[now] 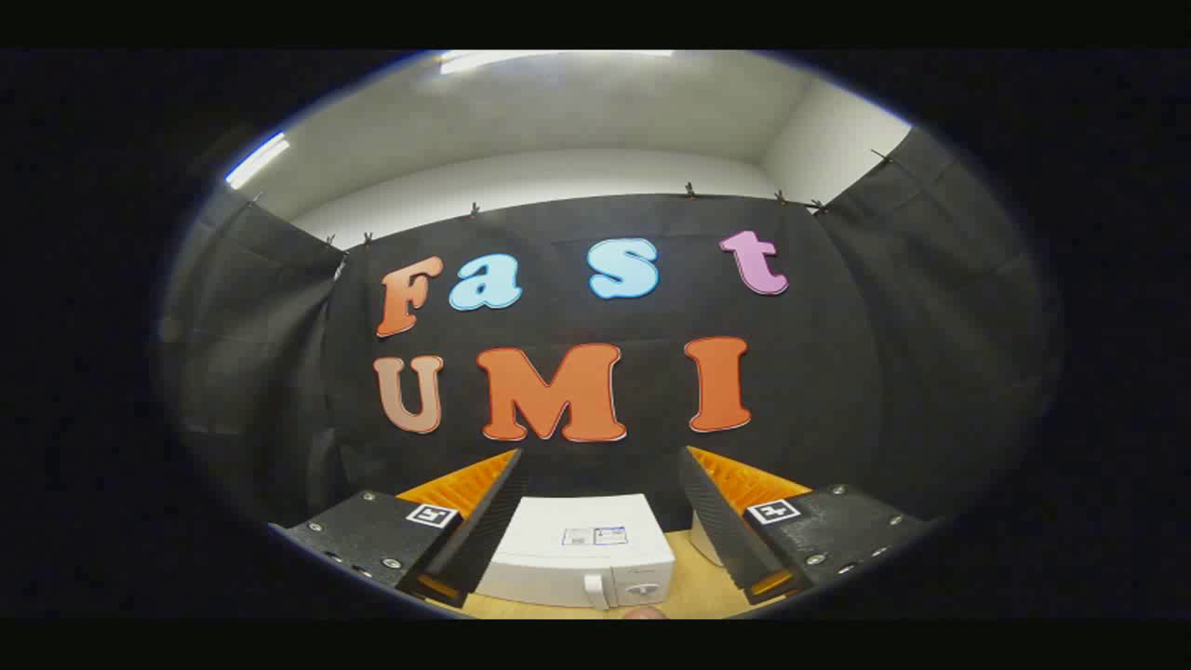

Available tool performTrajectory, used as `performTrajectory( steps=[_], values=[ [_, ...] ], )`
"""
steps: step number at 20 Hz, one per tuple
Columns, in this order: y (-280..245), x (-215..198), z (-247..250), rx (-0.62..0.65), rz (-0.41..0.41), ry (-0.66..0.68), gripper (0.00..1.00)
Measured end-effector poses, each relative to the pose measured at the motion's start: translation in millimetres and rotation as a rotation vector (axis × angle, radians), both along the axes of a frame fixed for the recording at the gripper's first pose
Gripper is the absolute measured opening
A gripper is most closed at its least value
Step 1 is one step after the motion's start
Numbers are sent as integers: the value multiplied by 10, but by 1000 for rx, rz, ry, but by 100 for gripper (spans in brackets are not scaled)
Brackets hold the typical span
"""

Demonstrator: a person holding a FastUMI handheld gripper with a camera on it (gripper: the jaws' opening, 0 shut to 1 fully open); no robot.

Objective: Open the microwave, put the food inside, and close the microwave door.

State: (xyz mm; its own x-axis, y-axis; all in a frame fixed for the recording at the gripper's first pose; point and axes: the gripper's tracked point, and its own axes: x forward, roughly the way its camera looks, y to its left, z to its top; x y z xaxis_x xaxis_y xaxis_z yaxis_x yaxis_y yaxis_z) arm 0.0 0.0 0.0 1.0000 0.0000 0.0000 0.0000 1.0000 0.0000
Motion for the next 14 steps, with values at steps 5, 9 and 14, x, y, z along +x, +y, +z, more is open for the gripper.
performTrajectory(
  steps=[5,9,14],
  values=[
    [143,103,-145,3,6,38,97],
    [256,77,-241,-47,43,50,97],
    [309,46,-259,-40,69,49,97]
  ],
)
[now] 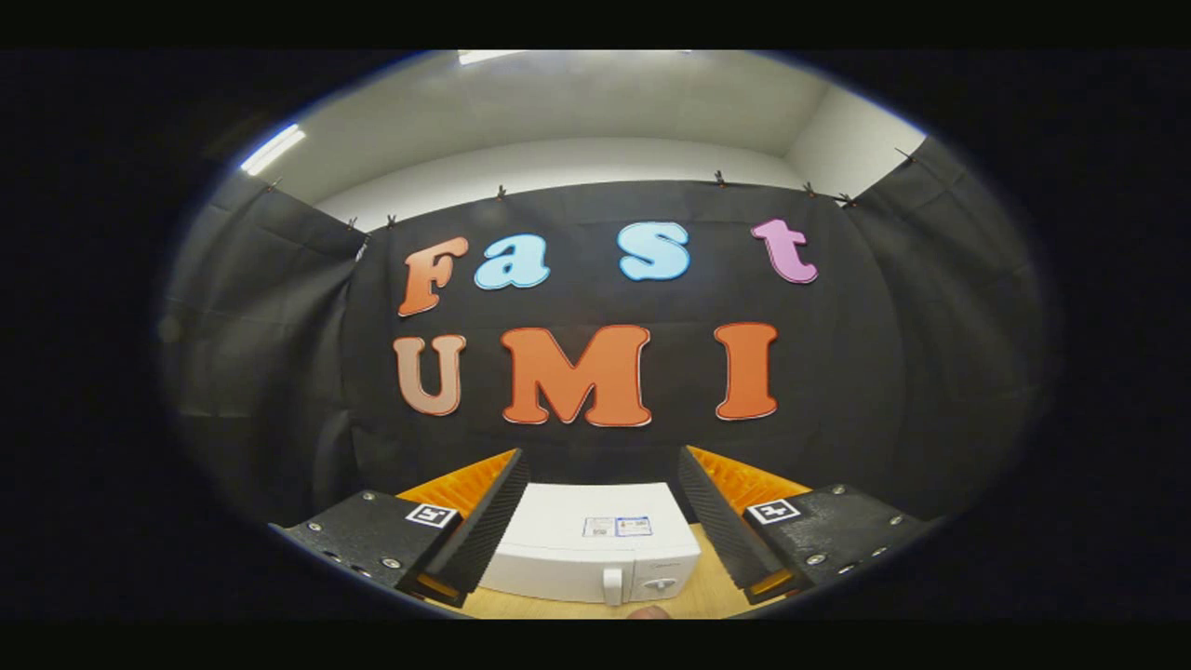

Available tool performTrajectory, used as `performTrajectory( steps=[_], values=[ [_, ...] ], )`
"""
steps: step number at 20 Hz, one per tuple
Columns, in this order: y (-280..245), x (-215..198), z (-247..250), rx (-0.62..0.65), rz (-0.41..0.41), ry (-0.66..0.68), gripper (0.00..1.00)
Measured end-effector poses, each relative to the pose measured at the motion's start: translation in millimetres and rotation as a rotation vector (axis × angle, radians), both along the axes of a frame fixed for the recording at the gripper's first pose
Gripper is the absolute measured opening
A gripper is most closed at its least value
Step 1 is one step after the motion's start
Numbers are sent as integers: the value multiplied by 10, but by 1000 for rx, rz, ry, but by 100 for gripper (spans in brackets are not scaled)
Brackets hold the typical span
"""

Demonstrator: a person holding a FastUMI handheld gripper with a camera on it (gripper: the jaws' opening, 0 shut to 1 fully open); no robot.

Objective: Open the microwave, put the food inside, and close the microwave door.

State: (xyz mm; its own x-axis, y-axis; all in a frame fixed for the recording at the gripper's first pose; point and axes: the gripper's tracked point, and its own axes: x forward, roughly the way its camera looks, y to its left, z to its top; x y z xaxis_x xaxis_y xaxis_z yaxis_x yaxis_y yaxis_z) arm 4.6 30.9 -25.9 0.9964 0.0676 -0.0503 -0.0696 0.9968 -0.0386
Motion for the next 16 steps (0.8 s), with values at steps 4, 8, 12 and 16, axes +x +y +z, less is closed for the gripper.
performTrajectory(
  steps=[4,8,12,16],
  values=[
    [-24,1,-227,12,2,48,97],
    [-145,-14,-364,-43,1,65,97],
    [-213,-107,-737,-51,5,146,97],
    [-267,-223,-1142,-56,12,218,97]
  ],
)
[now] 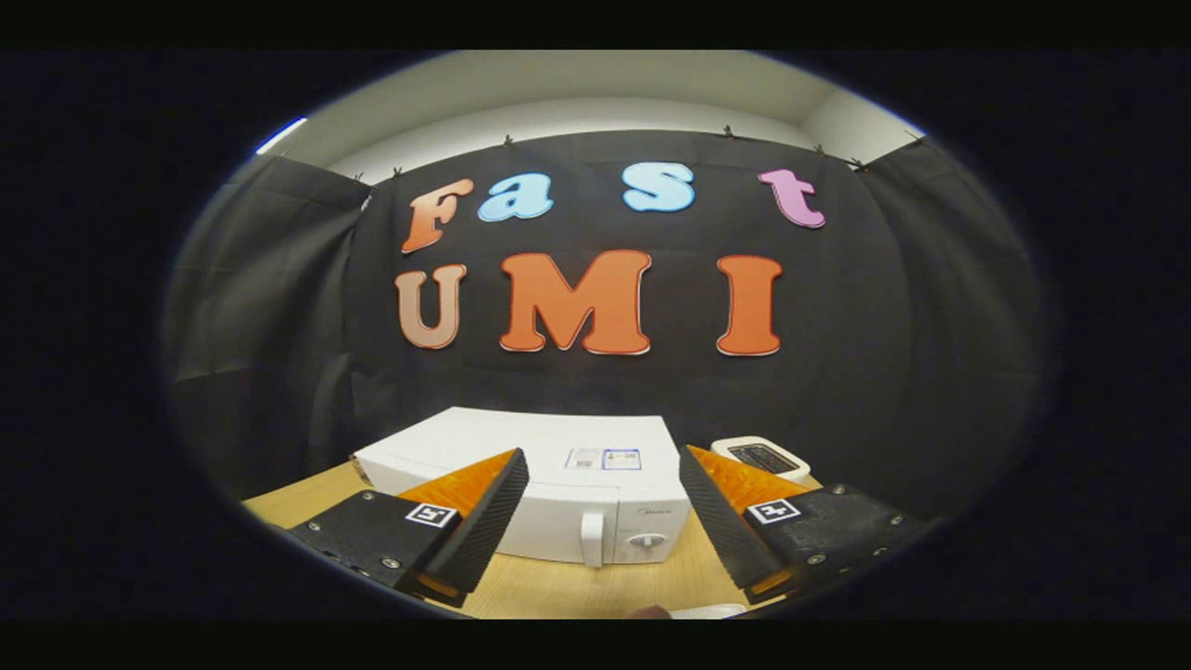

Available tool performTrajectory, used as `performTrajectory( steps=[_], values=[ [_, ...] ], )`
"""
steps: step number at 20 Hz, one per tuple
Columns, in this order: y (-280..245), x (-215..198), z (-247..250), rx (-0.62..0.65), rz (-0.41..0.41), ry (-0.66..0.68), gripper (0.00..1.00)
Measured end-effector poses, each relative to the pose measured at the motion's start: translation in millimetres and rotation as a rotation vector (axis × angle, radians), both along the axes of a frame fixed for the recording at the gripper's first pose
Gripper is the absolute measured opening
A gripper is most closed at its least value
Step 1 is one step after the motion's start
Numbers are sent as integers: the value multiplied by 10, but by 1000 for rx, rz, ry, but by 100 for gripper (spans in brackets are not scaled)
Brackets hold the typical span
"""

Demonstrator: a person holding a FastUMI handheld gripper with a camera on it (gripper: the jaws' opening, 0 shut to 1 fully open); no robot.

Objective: Open the microwave, put the food inside, and close the microwave door.

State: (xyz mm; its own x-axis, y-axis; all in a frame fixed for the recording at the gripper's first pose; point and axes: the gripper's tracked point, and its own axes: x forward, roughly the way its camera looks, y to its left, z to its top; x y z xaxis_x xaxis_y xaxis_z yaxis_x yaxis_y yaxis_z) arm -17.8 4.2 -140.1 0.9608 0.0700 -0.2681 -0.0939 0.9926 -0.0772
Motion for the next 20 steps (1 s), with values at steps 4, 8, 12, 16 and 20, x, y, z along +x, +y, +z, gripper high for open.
performTrajectory(
  steps=[4,8,12,16,20],
  values=[
    [-49,-28,-512,4,0,82,97],
    [-45,55,-986,6,-8,144,98],
    [-60,167,-1440,-13,-22,190,97],
    [11,281,-1724,-8,-10,208,89],
    [140,309,-1802,-15,26,176,69]
  ],
)
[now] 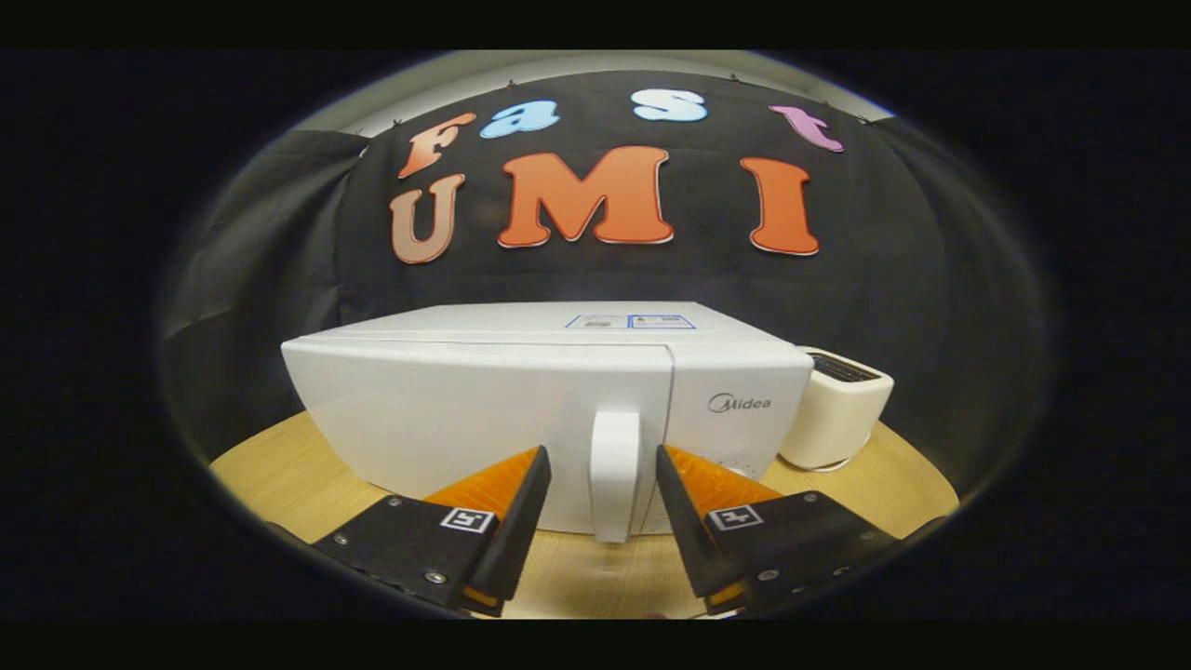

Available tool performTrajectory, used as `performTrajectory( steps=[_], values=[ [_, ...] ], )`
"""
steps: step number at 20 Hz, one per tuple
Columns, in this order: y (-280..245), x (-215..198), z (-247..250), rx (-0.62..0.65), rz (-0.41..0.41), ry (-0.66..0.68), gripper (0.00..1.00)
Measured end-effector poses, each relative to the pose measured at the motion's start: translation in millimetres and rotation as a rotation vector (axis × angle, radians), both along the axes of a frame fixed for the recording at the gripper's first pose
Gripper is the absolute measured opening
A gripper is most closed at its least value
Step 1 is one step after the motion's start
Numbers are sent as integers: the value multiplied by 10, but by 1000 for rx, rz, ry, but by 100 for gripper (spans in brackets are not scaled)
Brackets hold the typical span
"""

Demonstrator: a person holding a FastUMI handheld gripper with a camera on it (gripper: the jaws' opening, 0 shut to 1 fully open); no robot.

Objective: Open the microwave, put the food inside, and close the microwave door.

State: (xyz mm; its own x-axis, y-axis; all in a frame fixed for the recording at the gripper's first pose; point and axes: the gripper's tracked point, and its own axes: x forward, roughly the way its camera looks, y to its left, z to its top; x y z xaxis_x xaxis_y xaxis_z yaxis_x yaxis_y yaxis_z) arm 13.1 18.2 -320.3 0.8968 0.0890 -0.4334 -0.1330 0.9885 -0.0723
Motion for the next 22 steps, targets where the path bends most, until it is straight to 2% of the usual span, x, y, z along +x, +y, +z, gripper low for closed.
performTrajectory(
  steps=[3,5,6,8,10,16,18,22],
  values=[
    [-29,34,-43,-20,-31,-8,61],
    [-138,40,-93,-47,-80,4,50],
    [-125,25,-141,-41,-84,22,34],
    [-127,11,-148,-24,-98,31,27],
    [-126,7,-133,-42,-111,27,26],
    [-123,2,-141,-34,-135,58,15],
    [-135,-25,-170,-49,-140,103,15],
    [-135,-42,-144,-38,-156,108,15]
  ],
)
